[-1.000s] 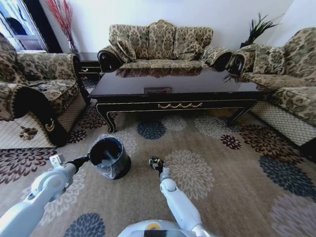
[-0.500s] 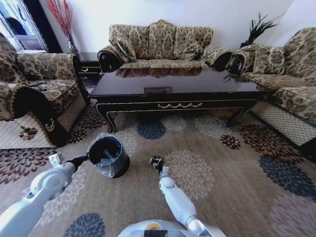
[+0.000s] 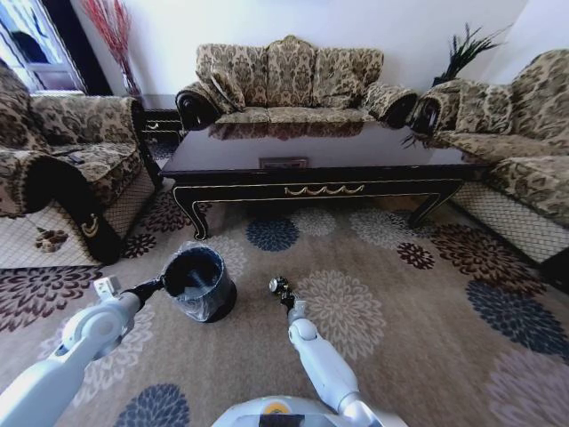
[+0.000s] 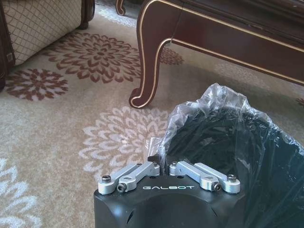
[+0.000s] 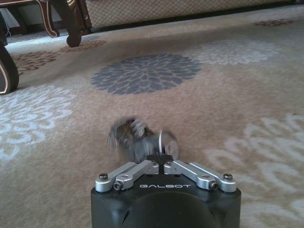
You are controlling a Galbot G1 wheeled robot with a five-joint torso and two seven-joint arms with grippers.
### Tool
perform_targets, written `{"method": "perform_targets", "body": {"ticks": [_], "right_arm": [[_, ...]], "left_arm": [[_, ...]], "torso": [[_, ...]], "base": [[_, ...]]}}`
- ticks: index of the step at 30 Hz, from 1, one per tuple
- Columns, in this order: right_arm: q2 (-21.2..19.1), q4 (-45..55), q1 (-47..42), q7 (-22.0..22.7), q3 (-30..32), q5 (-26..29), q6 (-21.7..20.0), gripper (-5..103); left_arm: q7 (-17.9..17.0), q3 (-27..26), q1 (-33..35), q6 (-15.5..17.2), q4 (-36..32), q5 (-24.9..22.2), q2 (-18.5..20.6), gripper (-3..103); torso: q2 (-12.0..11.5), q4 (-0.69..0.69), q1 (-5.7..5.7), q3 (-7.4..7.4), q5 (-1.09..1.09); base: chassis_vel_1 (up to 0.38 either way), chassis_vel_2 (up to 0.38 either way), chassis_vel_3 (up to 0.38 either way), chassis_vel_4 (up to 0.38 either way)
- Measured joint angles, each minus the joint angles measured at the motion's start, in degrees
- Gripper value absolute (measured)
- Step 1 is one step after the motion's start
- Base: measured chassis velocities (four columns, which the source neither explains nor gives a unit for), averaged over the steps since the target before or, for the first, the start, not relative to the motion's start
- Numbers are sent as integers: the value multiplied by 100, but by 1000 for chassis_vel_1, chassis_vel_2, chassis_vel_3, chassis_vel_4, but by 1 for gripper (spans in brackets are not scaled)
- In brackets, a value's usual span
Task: Move to the front of the table and pick up the trash from the floor, then place it into the trash bin.
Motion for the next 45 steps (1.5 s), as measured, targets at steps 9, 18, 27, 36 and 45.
{"method": "perform_targets", "body": {"ticks": [9, 18, 27, 36, 45], "right_arm": [[-279, 383, -182, 80, 4, 81, -62, 0], [-117, 293, -105, -20, -63, 28, 35, 7], [300, -249, 301, -53, -107, 14, 54, 39], [319, -828, 732, -37, -52, -45, 175, 72], [325, -838, 621, -172, -72, -61, 246, 100]], "left_arm": [[-1, 86, -15, 0, -50, 47, -35, 3], [0, -373, 272, 80, -86, 51, 21, 3], [58, -908, 646, 105, 95, 127, -129, 3], [135, -1029, 779, 59, 82, 183, -251, 3], [134, -778, 578, 25, 124, 182, -242, 3]], "torso": [[0, -1, 0, 0, 0], [0, 1, 0, 0, 0], [0, 1, 0, 0, -1], [0, 0, 0, 0, -2], [0, -1, 0, 0, -1]], "base": [[0, 0, 0, 0], [0, 0, 0, 0], [0, 0, 0, 0], [0, 0, 0, 0], [0, 0, 0, 0]]}}
